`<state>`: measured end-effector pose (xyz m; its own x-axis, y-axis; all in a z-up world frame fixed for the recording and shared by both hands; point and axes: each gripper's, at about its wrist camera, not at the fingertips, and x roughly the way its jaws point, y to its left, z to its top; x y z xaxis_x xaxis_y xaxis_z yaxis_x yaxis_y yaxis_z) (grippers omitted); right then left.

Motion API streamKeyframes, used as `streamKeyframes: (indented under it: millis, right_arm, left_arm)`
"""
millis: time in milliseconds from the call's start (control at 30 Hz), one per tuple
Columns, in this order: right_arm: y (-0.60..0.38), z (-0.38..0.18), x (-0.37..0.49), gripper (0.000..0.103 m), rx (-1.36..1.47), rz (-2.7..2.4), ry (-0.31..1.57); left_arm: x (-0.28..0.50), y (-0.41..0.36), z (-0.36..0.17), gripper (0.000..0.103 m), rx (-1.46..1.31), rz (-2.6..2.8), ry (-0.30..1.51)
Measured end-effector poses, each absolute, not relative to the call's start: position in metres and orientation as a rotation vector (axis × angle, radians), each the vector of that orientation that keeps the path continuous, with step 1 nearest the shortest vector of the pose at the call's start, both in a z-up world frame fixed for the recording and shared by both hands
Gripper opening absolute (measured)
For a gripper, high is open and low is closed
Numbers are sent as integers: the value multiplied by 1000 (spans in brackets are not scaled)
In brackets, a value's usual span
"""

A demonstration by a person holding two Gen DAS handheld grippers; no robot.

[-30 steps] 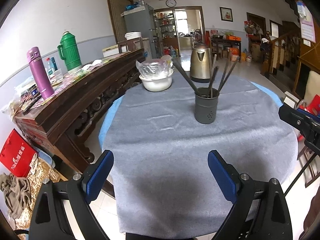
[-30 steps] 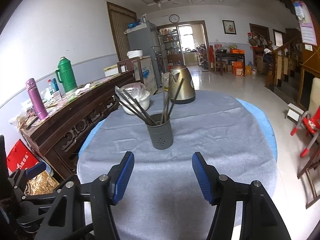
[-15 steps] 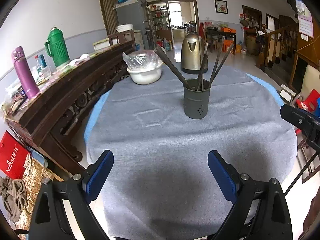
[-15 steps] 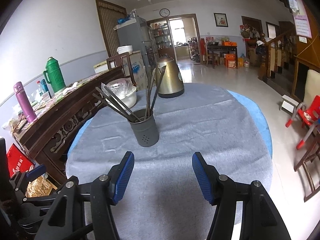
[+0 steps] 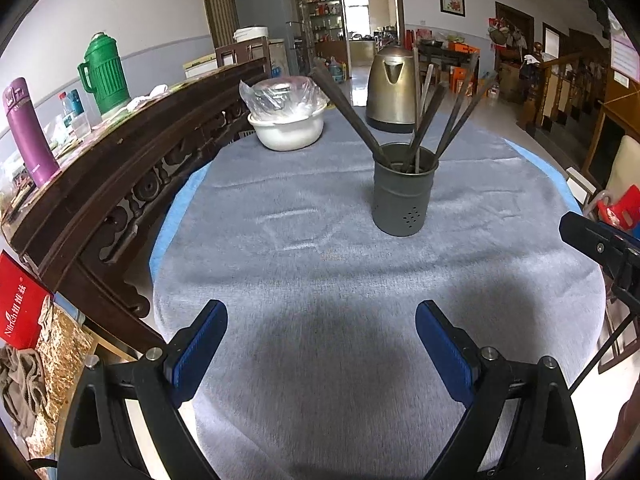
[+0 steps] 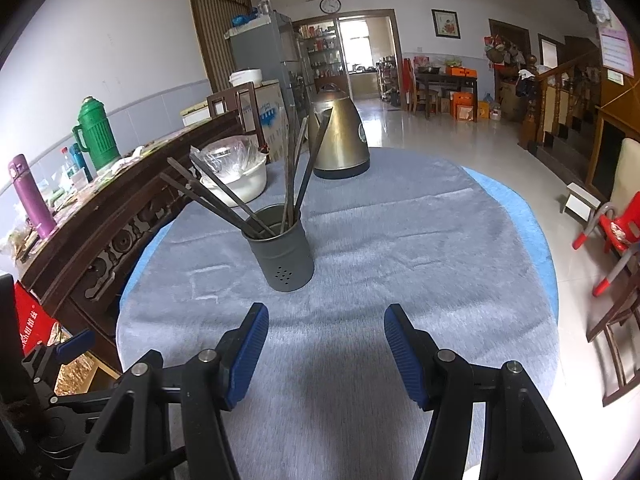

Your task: Organize utensils

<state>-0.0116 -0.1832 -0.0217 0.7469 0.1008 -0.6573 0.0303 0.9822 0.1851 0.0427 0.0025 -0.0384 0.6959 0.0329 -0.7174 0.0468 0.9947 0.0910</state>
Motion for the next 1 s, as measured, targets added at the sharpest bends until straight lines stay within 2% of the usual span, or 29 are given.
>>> streamKeyframes:
  millis: [500, 1000]
  right_arm:
    - [-175, -54, 36, 64, 189, 55, 832]
    - [-161, -73, 65, 64, 196, 77, 879]
  left_arm:
    - [86, 1, -72, 95, 96, -4, 918]
    - [112, 18, -87, 95, 97, 40, 961]
